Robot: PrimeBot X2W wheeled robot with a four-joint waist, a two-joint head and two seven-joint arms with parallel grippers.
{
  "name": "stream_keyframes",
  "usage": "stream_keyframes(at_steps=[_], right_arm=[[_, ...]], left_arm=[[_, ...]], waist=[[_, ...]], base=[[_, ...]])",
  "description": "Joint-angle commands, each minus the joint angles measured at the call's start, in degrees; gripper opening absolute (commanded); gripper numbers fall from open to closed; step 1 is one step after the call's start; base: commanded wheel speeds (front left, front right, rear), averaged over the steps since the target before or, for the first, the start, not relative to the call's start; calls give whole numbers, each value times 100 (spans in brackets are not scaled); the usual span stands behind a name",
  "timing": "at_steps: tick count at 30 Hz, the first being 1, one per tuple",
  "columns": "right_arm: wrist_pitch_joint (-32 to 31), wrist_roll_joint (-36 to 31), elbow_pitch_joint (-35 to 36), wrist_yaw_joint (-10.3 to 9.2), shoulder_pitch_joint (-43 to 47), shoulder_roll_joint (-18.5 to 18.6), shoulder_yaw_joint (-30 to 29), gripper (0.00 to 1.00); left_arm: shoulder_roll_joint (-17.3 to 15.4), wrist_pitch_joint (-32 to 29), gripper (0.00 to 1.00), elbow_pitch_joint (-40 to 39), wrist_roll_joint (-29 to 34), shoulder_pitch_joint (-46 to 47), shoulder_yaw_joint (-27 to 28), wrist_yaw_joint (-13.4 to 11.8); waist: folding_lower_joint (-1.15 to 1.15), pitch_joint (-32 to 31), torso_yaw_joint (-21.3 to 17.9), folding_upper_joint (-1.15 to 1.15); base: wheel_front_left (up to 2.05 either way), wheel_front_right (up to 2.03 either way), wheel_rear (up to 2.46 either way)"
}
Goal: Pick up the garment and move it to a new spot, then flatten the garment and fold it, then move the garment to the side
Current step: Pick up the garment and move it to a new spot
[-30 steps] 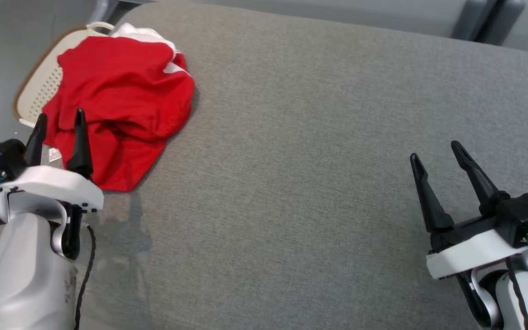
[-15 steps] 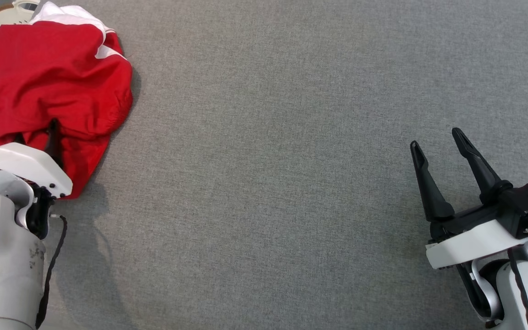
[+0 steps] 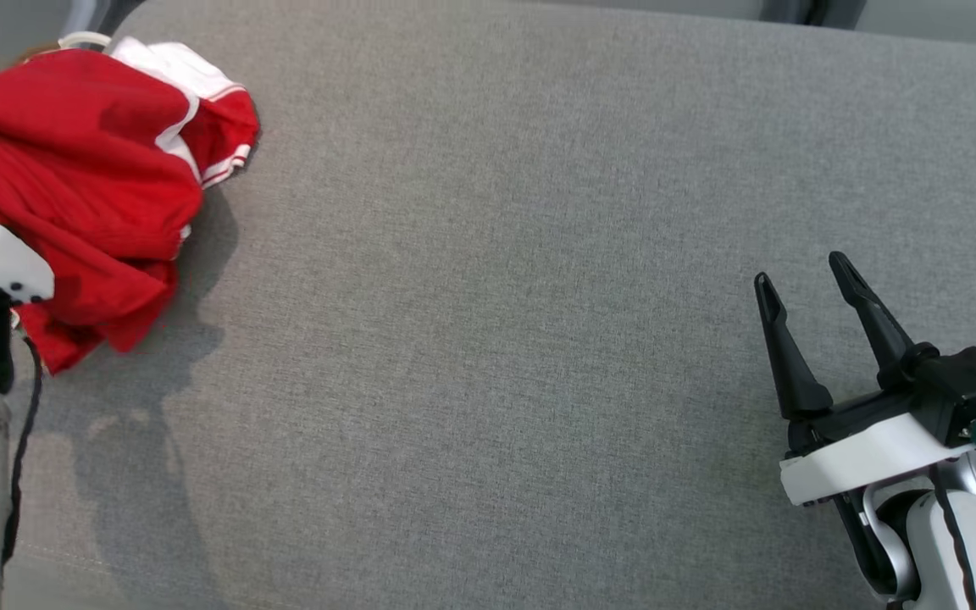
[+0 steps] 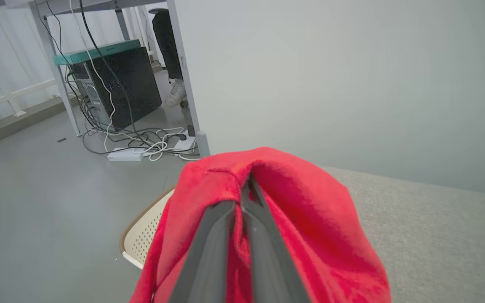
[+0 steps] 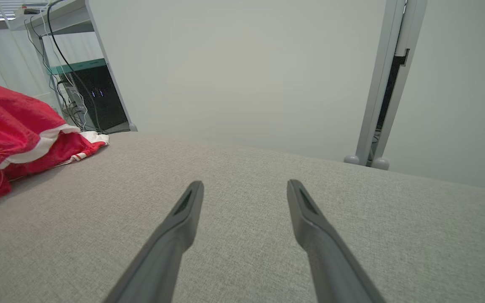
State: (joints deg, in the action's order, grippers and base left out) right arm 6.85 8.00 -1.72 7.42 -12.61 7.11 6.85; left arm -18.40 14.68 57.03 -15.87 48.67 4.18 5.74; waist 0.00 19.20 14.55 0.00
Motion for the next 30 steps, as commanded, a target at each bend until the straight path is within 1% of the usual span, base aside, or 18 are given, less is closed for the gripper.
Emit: stream_keyframes(at_steps=[1, 7, 9, 11, 19, 20, 22, 24, 27, 30], right_arm=[[71, 30, -34, 13, 59, -20, -22, 100], [229, 75, -165, 12, 219, -157, -131, 100], [277, 95, -197, 12, 301, -206, -187, 100], [324, 114, -228, 13, 388, -247, -233, 100], [348, 143, -236, 12, 745, -360, -353, 100], [348, 143, -236, 12, 745, -360, -353, 100], [338, 137, -213, 12, 801, -371, -379, 100], [315, 128, -186, 12, 832, -384, -380, 100], [292, 127, -133, 12, 850, -392, -401, 100], [267, 117, -60, 12, 851, -397, -410, 100]], left_arm=[[-86, 53, 0, -238, 63, 11, 23, -52], [-168, 54, 0, -1738, 211, -654, 168, -205], [-150, 56, 0, -2228, 236, -955, 184, -252], [-120, 51, 0, -2710, 307, -1352, 157, -352], [194, -655, 0, -4956, 366, -3159, 82, -757], [194, -655, 0, -4956, 366, -3159, 82, -757], [291, -827, 0, -5475, 388, -3509, -9, -816], [389, -983, 0, -5911, 379, -3781, -133, -818], [480, -1132, 0, -6362, 420, -3994, -367, -761], [596, -1194, 0, -6634, 438, -3954, -663, -652]], waist=[[0, -171, -1, 0], [0, -655, -108, 0], [0, -815, -164, 0], [0, -994, -230, 0], [0, -1432, -490, 0], [0, -1432, -490, 0], [0, -1484, -560, 0], [0, -1508, -663, 0], [0, -1522, -833, 0], [0, -1487, -1034, 0]], base=[[0, 0, 0], [0, 0, 0], [0, 0, 0], [0, 0, 0], [0, 0, 0], [0, 0, 0], [0, 0, 0], [0, 0, 0], [0, 0, 0], [0, 0, 0]])
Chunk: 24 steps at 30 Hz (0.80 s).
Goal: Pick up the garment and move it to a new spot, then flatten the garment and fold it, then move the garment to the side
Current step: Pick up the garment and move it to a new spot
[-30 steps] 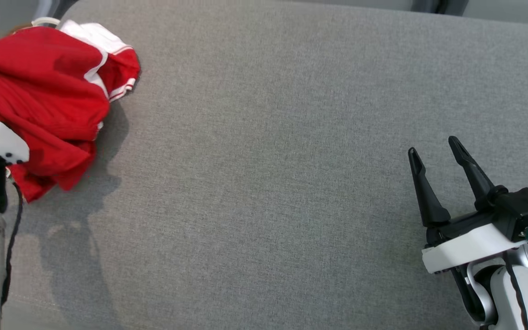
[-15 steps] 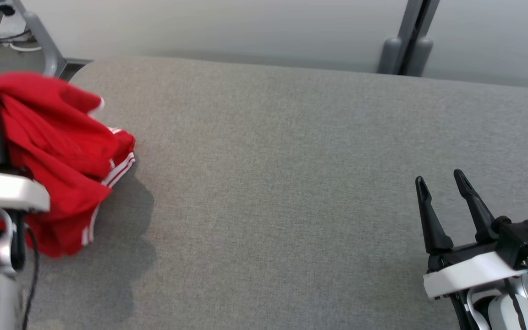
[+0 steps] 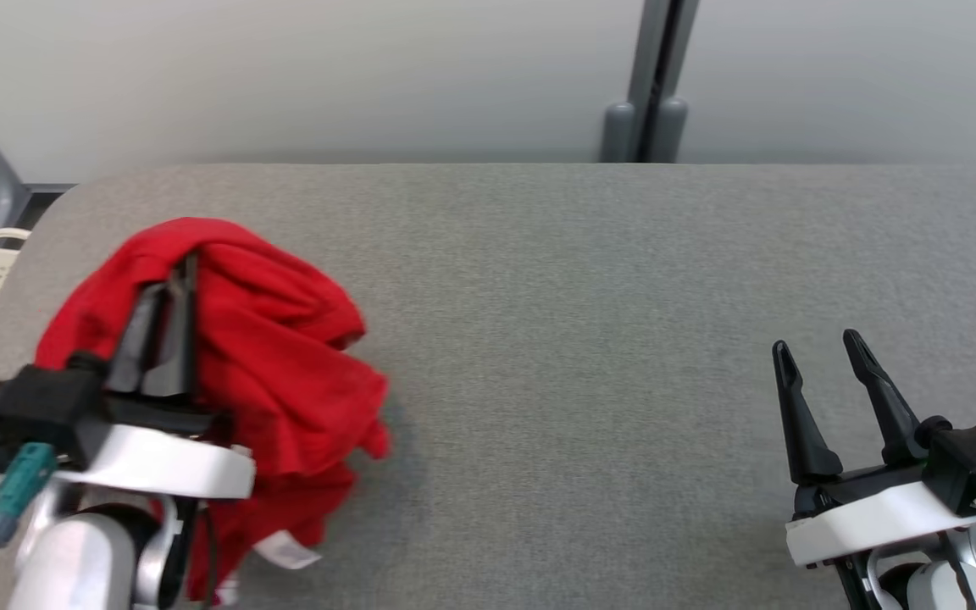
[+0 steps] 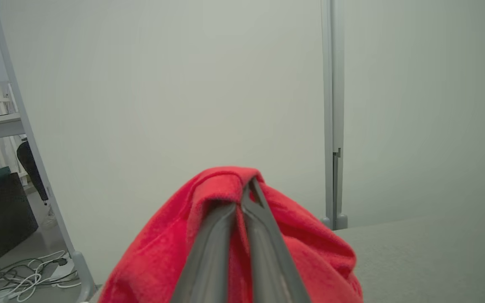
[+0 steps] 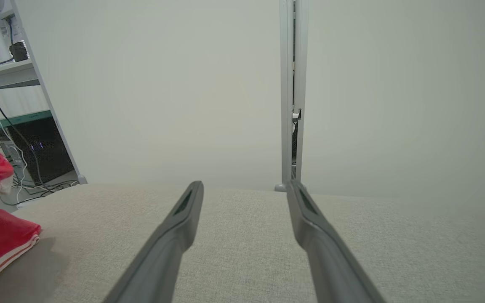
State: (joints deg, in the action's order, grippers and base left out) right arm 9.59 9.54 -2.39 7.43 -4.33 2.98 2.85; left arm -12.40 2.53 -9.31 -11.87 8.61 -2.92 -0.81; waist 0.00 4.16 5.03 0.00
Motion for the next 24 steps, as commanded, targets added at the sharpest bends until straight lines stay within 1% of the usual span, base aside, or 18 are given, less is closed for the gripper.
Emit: stream_keyframes(at_steps=[1, 2, 3, 6, 11, 14, 17, 24], right_arm=[[-26, -49, 39, 11, 2, 14, -2, 100], [-31, -45, 63, 11, -18, 13, -24, 100], [-36, -44, 112, 12, -90, 10, 3, 100], [-4, -13, 154, 11, -154, 8, 2, 100], [87, 136, 130, 11, -312, 6, 62, 100], [187, 227, 64, 12, -379, 3, 58, 100], [270, 300, -8, 11, -448, 3, 65, 100], [422, 431, -169, 11, -566, 2, 117, 100]], left_arm=[[35, -6, 0, -71, 31, 114, -66, 44], [65, -38, 0, -99, 56, 188, -185, 85], [147, -89, 0, -126, 65, 371, -406, 188], [304, -156, 0, -29, 71, 750, -787, 367], [521, -206, 0, 224, 104, 1489, -1329, 575], [609, -224, 0, 542, 115, 1813, -1572, 627], [669, -230, 0, 976, 55, 1994, -1694, 653], [758, -130, 0, 2233, -61, 2059, -1941, 686]], waist=[[0, 47, -169, 0], [0, 77, -246, 0], [0, 167, -446, 0], [0, 333, -768, 0], [0, 667, -1383, 0], [0, 846, -1699, 0], [0, 1021, -1950, 0], [0, 1322, -2277, 0]], base=[[0, 0, 0], [0, 0, 0], [0, 0, 0], [0, 0, 0], [0, 0, 0], [0, 0, 0], [0, 0, 0], [0, 0, 0]])
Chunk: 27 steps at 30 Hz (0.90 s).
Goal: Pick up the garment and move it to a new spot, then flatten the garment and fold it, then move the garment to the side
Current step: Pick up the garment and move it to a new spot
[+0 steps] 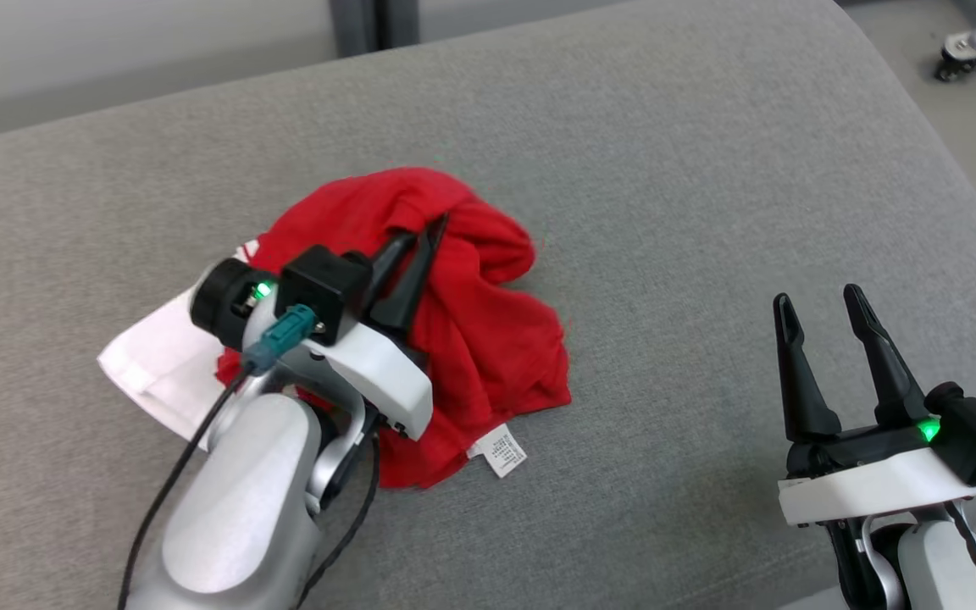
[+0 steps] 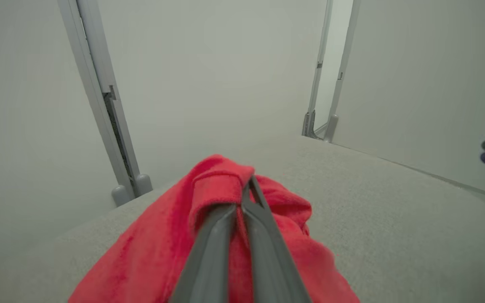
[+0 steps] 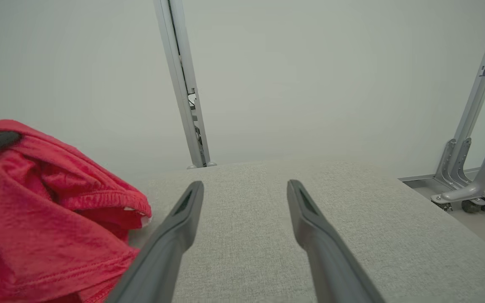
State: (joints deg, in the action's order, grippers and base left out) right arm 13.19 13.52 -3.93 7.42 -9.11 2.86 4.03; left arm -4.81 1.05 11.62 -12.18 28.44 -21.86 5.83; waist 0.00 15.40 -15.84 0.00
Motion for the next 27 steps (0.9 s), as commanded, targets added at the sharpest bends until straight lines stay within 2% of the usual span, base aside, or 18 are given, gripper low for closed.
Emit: stream_keyframes(at_steps=[1, 7, 8, 9, 10, 11, 15, 18, 27], right_arm=[[69, 58, -34, 12, -111, 14, 6, 100], [152, 120, -144, 12, -206, 15, 37, 100], [161, 116, -161, 13, -206, 15, 27, 100], [167, 109, -176, 12, -197, 14, 13, 100], [167, 109, -176, 12, -197, 14, 13, 100], [171, 103, -188, 13, -189, 14, 2, 100], [168, -9, -221, 13, -164, 17, -20, 100], [128, -119, -202, 12, -96, 18, -95, 100], [-123, -308, -42, 12, 105, 18, -220, 100]], left_arm=[[18, 39, 0, 307, -70, 83, -103, 39], [94, 176, 0, 1058, -232, 200, -436, 102], [100, 187, 6, 1148, -311, 202, -489, 113], [110, 220, 42, 1213, -371, 211, -549, 118], [110, 220, 42, 1213, -371, 211, -549, 118], [118, 259, 100, 1263, -415, 208, -611, 122], [122, 433, 100, 1354, -504, 75, -733, 131], [89, 577, 100, 1260, -558, -132, -689, 41], [-202, 1002, 100, 700, -904, -847, -1, -546]], waist=[[0, 231, -210, 0], [0, 352, -248, 0], [0, 342, -222, 0], [0, 318, -180, 0], [0, 318, -180, 0], [0, 287, -132, 0], [0, 103, 85, 0], [0, -60, 311, 0], [0, -476, 988, 0]], base=[[0, 0, 0], [0, 0, 0], [0, 0, 0], [0, 0, 0], [0, 0, 0], [0, 0, 0], [0, 0, 0], [0, 0, 0], [0, 0, 0]])
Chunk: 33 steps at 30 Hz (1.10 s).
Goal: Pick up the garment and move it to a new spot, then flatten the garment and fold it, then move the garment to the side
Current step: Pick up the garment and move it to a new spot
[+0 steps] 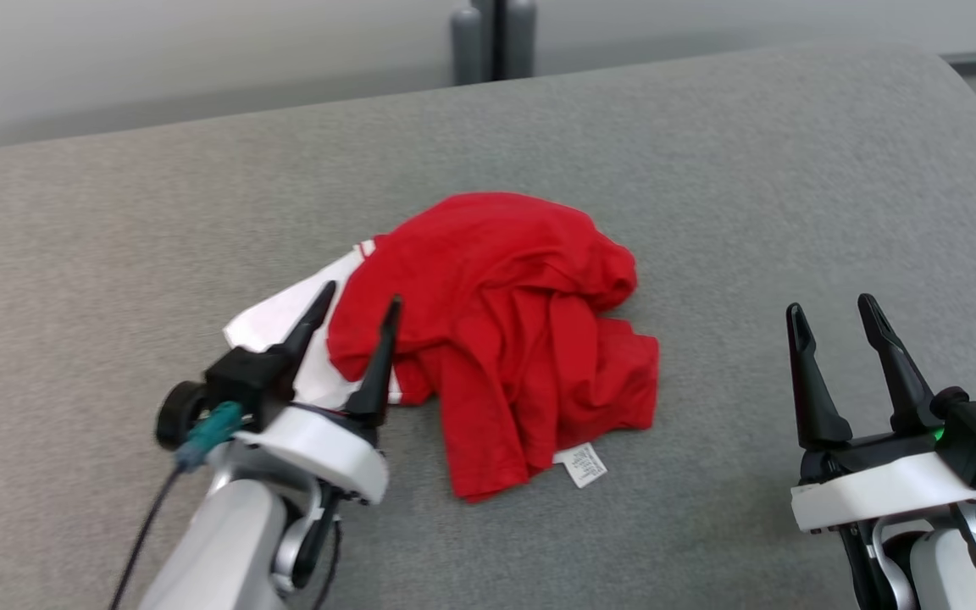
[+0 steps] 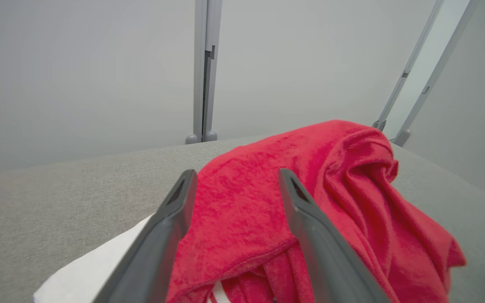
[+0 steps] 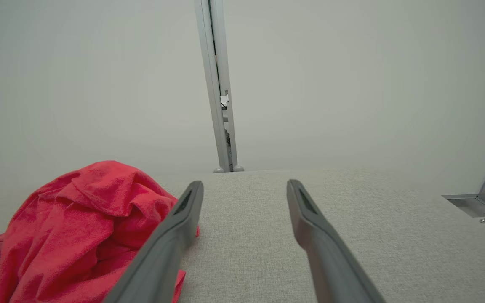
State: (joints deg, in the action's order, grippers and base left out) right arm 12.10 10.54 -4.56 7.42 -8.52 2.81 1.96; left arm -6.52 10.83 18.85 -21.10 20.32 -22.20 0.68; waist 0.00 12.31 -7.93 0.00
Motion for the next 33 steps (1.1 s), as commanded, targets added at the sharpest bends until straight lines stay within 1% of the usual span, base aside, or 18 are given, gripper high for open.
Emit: stream_keyframes(at_steps=[1, 4, 9, 12, 15, 19, 23, 33], right_arm=[[-41, -35, 43, 12, 72, 25, -27, 100], [-124, -79, 82, 13, 135, 24, -35, 100], [-238, -144, 111, 12, 249, 25, -59, 100], [-289, -174, 104, 12, 314, 24, -55, 100], [-314, -181, 87, 12, 363, 25, -40, 100], [-356, -207, 52, 12, 485, 25, -67, 100], [-396, -228, 27, 13, 638, 25, -98, 100], [-547, -252, 147, 12, 1037, 25, -188, 100]], left_arm=[[-87, 72, 100, -82, -65, -108, 156, -110], [-212, 174, 100, -185, -199, -324, 472, -295], [-459, 288, 100, -318, -335, -640, 903, -508], [-604, 324, 100, -394, -384, -840, 1107, -594], [-750, 353, 100, -475, -402, -1063, 1241, -626], [-916, 371, 100, -573, -376, -1325, 1292, -588], [-1011, 322, 100, -670, -328, -1564, 1267, -641], [-1037, 155, 100, -886, -302, -2002, 1140, -740]], waist=[[0, -205, 266, 0], [0, -321, 441, 0], [0, -492, 673, 0], [0, -575, 746, 0], [0, -654, 775, 0], [0, -782, 796, 0], [0, -916, 780, 0], [0, -1189, 774, 0]], base=[[0, 0, 0], [0, 0, 0], [0, 0, 0], [0, 0, 0], [0, 0, 0], [0, 0, 0], [0, 0, 0], [0, 0, 0]])
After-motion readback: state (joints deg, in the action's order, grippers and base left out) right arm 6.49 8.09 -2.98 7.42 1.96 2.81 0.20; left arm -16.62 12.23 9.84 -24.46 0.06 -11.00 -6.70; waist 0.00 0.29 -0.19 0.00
